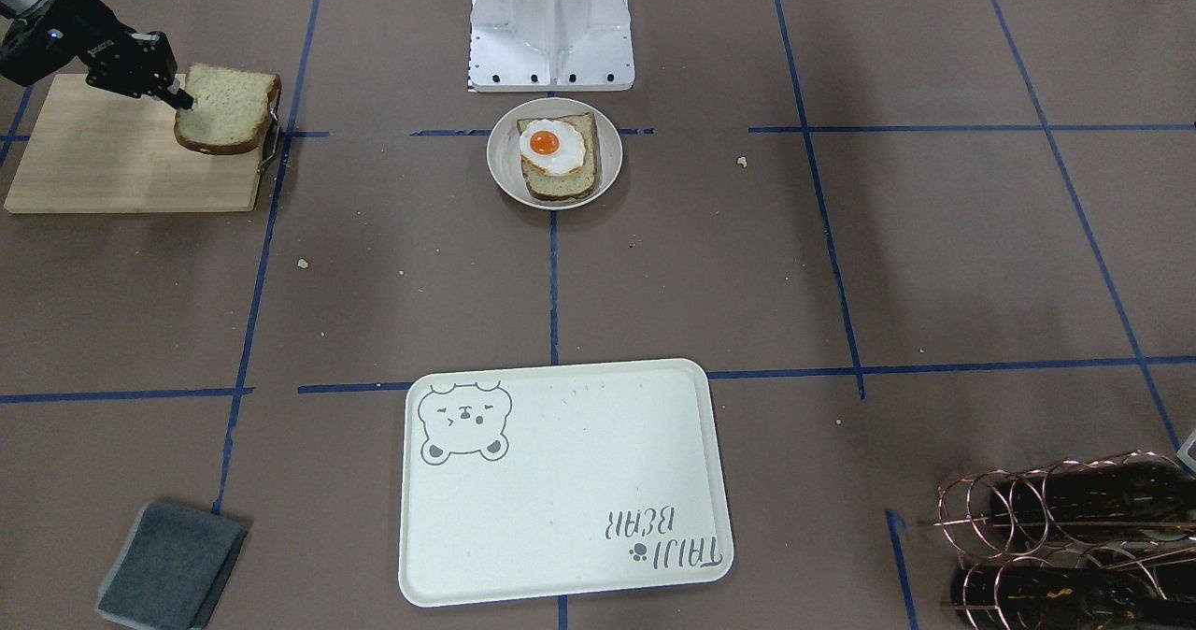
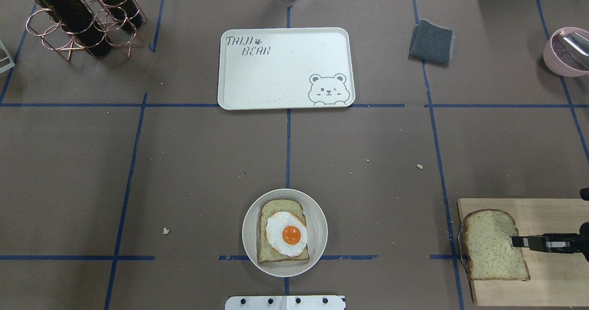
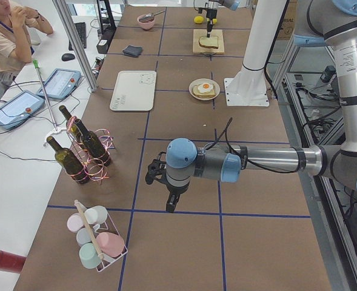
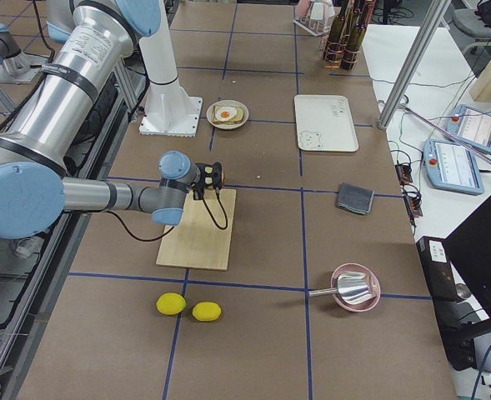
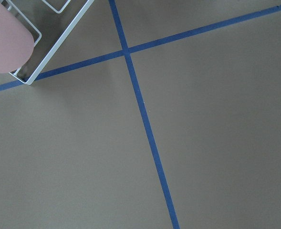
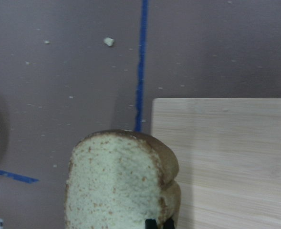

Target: Make sandwich and place on tray

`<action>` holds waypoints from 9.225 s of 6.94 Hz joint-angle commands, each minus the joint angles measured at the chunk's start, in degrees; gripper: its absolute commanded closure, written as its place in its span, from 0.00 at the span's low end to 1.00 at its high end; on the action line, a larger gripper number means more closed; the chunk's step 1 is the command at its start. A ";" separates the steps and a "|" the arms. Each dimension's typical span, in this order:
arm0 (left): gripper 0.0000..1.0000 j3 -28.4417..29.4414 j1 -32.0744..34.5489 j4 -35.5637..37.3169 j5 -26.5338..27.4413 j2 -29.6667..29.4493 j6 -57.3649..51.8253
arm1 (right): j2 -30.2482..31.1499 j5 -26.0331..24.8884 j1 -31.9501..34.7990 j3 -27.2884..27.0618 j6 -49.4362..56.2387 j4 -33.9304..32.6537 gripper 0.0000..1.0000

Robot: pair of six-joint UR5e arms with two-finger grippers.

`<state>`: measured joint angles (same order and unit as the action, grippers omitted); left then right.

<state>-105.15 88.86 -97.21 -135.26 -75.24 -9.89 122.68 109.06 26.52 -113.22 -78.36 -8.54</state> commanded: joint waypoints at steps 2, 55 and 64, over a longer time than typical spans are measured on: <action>0.00 0.21 0.00 0.09 0.00 0.00 0.05 | -18.44 1.50 -0.33 -2.88 -4.78 -12.83 1.00; 1.00 50.92 -45.97 -33.04 26.88 -70.84 72.29 | -9.39 20.31 66.73 9.16 83.81 -68.98 0.00; 0.00 -1.00 -36.22 -6.63 21.71 -36.72 44.89 | -9.30 20.66 66.73 8.90 82.94 -68.89 0.00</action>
<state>-93.35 51.36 -109.66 -112.10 -120.79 38.67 113.48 129.53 93.25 -104.17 4.94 -77.50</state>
